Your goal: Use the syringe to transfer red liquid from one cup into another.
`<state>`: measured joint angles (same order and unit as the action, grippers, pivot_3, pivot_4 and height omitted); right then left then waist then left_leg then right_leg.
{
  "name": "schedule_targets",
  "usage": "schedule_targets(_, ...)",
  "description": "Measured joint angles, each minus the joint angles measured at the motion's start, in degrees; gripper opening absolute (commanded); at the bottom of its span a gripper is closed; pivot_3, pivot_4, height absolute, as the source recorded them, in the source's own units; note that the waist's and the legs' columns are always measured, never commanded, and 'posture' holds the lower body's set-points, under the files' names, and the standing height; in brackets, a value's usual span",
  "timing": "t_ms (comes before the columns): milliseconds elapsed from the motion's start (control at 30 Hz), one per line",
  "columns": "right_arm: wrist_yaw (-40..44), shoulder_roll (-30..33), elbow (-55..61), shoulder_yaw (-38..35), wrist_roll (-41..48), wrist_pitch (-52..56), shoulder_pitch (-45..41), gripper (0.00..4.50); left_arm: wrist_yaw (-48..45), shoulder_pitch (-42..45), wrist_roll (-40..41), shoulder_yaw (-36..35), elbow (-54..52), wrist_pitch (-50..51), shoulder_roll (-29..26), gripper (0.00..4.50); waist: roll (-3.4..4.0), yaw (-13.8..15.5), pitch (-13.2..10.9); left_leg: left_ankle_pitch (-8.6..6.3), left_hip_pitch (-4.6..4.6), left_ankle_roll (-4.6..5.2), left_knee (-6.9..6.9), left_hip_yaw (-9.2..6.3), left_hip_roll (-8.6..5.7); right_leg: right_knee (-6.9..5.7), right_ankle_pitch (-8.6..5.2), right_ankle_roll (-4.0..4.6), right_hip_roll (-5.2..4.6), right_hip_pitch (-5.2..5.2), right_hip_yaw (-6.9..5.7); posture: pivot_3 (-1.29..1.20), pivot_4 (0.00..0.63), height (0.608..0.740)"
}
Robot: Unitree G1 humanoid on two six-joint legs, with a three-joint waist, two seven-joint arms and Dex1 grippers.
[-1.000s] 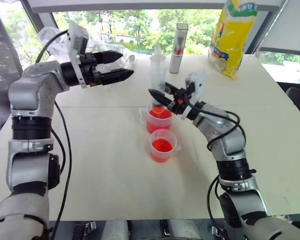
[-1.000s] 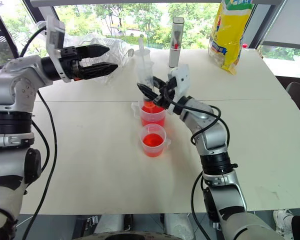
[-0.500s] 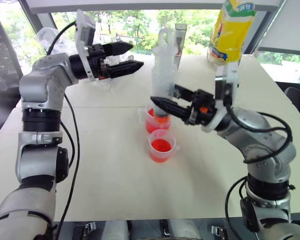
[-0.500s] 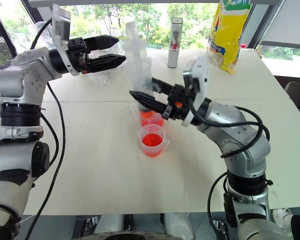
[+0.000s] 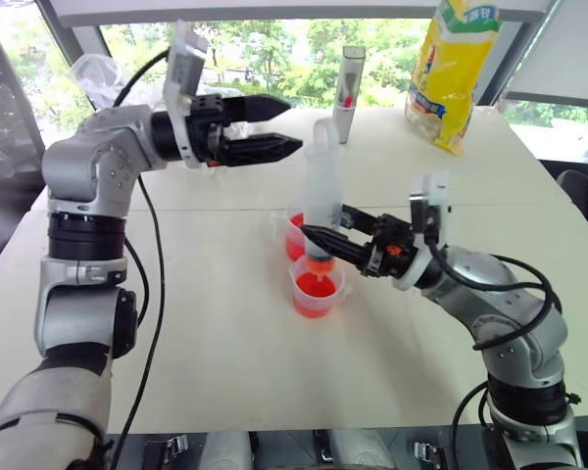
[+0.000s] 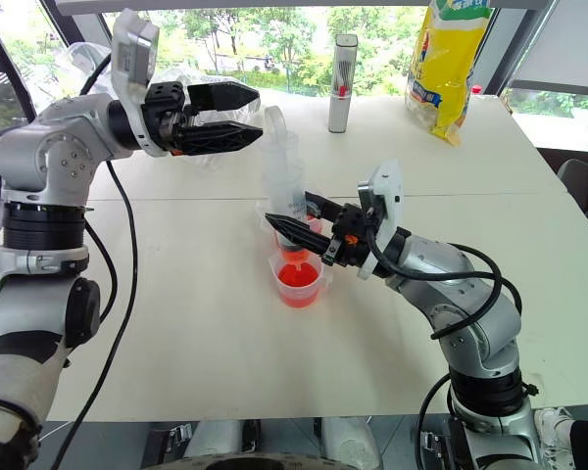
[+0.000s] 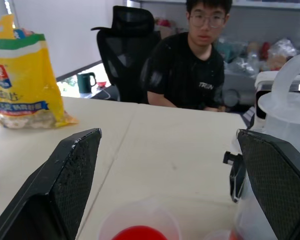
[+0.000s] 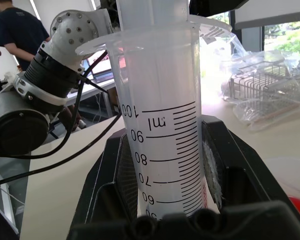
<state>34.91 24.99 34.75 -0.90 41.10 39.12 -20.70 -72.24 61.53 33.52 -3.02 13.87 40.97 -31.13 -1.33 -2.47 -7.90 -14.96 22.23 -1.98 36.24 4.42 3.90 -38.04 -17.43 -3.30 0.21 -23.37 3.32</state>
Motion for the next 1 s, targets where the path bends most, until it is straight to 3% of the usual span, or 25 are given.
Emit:
schedule_targets(600, 0.34, 0.92, -0.26, 0.66, -0.45, -0.75, 0.14, 1.39, 0.01, 0.01, 6.90, -0.63, -2.89, 5.71, -0.32, 4.45, 0.00, 0.05, 0.00, 0.00, 0.00, 0.00, 0.00, -0.02, 0.00, 0.00, 0.00, 0.00, 0.00, 0.01, 0.01, 0.00, 0.150, 0.740)
schedule_targets(967, 0.35, 1.16, -1.87, 0.68, -0.65, -0.73, 0.08, 1.39, 2.76, 0.05, 5.72, 0.49, -3.50, 2.43, 4.51, 4.45, 0.00, 0.05, 0.00, 0.00, -0.01, 0.00, 0.00, -0.02, -0.01, 0.01, 0.00, 0.00, 0.02, 0.02, 0.01, 0.00, 0.150, 0.740)
schedule_targets(1000, 0.34, 1.23, -1.94, 0.68, -0.79, -0.73, 0.08, 1.39, 2.85, 0.05, 5.58, 0.60, -3.50, 2.23, 4.72, 4.23, 0.00, 0.05, 0.00, 0.00, -0.01, 0.00, 0.00, -0.02, -0.01, 0.01, 0.00, 0.00, 0.02, 0.02, 0.01, 0.00, 0.150, 0.740)
